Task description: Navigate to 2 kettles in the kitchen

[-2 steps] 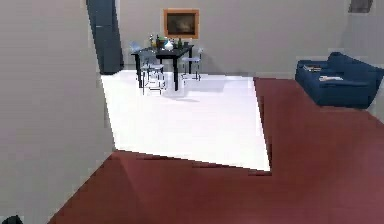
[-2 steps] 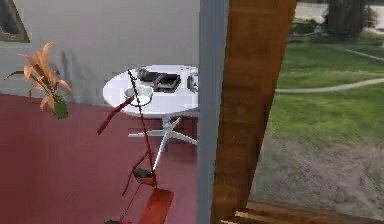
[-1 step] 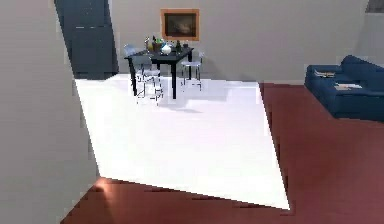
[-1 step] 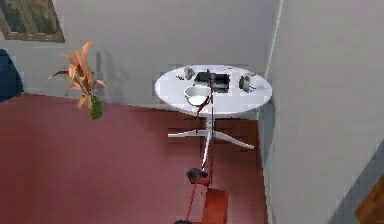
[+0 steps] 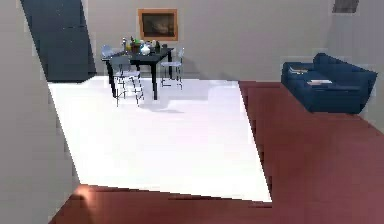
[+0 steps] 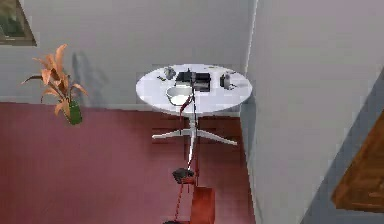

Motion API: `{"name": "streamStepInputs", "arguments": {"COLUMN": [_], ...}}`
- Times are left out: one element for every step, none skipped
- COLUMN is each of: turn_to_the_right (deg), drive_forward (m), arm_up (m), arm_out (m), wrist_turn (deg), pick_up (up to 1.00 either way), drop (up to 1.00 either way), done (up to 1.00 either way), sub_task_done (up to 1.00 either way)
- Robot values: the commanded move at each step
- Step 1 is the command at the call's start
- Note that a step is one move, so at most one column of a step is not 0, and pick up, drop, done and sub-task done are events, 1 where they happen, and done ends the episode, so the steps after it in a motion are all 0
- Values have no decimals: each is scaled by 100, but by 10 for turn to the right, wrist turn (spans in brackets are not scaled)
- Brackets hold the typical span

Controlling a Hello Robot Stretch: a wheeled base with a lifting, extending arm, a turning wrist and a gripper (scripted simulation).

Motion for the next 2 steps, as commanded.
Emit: {"name": "streamStepInputs", "arguments": {"turn_to_the_right": [0, 0], "drive_forward": [100, 100], "arm_up": [0, 0], "arm_out": [0, 0], "wrist_turn": [0, 0], "pick_up": [0, 0], "drop": [0, 0], "done": [0, 0], "sub_task_done": [0, 0]}}
